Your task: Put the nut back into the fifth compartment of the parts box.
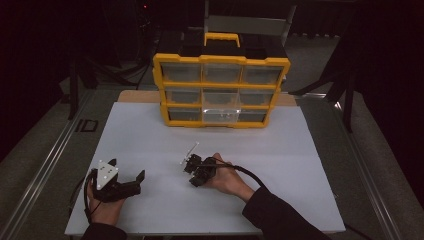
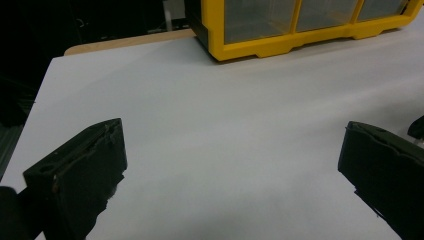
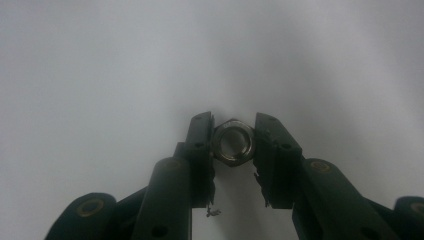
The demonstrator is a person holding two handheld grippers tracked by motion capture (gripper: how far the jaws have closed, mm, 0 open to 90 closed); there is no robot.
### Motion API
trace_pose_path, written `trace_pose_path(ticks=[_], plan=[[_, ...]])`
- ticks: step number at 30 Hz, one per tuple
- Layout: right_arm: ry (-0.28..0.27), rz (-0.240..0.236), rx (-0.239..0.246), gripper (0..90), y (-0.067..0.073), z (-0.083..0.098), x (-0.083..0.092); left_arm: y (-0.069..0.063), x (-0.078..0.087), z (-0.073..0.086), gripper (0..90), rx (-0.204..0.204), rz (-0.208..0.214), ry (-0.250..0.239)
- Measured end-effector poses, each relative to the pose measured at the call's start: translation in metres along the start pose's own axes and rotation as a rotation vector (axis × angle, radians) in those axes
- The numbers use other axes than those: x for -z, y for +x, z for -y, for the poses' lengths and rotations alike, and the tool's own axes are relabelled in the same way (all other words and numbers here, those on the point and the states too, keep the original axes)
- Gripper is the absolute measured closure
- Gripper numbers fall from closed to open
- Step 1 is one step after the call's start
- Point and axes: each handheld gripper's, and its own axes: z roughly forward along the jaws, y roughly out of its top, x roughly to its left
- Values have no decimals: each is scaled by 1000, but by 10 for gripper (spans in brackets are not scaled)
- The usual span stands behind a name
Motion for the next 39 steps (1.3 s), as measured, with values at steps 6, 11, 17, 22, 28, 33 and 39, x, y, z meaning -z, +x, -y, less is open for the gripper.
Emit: trace_pose_path(ticks=[6,11,17,22,28,33,39], plan=[[-1,17,8,701,-3,-1,8,0,0,0,0,0,0,-1],[-13,25,-1,700,-8,-2,20,0,0,0,0,-1,0,0],[-36,34,-8,701,-13,-1,36,0,0,0,0,-1,0,1],[-54,40,-16,701,-18,-2,46,0,0,0,0,-1,0,2],[-88,43,-35,701,-26,-3,65,0,0,0,0,-2,0,2],[-103,51,-45,701,-30,-4,75,-1,0,0,0,-4,0,2],[-120,61,-48,701,-36,-6,90,0,0,0,0,-2,0,1]])
